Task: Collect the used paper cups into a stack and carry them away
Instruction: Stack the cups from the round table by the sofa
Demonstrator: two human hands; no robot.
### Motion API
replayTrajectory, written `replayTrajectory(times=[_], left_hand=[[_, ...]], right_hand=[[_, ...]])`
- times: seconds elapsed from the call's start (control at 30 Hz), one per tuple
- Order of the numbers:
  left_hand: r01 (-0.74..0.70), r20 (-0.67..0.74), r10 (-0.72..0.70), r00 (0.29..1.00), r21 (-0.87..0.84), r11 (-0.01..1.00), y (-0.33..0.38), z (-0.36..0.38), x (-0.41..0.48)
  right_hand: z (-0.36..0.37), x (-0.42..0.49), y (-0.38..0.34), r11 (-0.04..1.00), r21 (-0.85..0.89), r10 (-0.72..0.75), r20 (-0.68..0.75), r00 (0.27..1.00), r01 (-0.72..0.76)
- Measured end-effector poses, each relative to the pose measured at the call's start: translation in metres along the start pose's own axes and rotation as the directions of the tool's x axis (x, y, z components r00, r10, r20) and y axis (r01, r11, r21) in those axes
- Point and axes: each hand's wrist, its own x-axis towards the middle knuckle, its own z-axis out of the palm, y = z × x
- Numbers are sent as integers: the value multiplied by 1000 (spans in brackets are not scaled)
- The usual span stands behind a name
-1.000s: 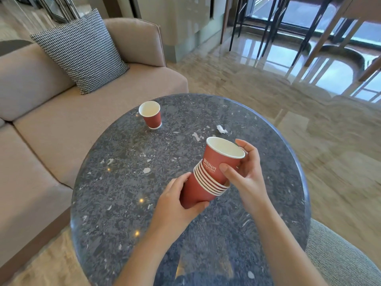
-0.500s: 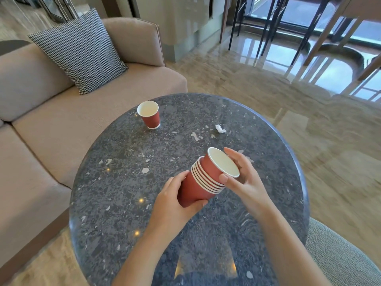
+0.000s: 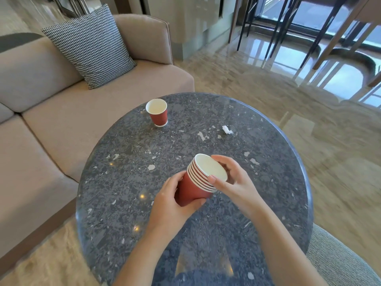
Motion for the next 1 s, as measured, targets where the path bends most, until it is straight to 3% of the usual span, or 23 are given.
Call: replayTrajectory(times=[0.4, 0.63, 1.0], left_hand=[[73, -184, -125, 975, -265, 962, -43, -59, 16], [71, -226, -157, 961, -345, 936, -72, -122, 52], [66, -114, -112, 987, -347, 936, -115, -198, 134]], right_hand=[[56, 30, -26, 996, -29, -79, 66, 995, 81], [102, 62, -27, 981, -180, -87, -89, 992, 70], [170, 130, -15, 938, -345, -87, -325, 942, -33]])
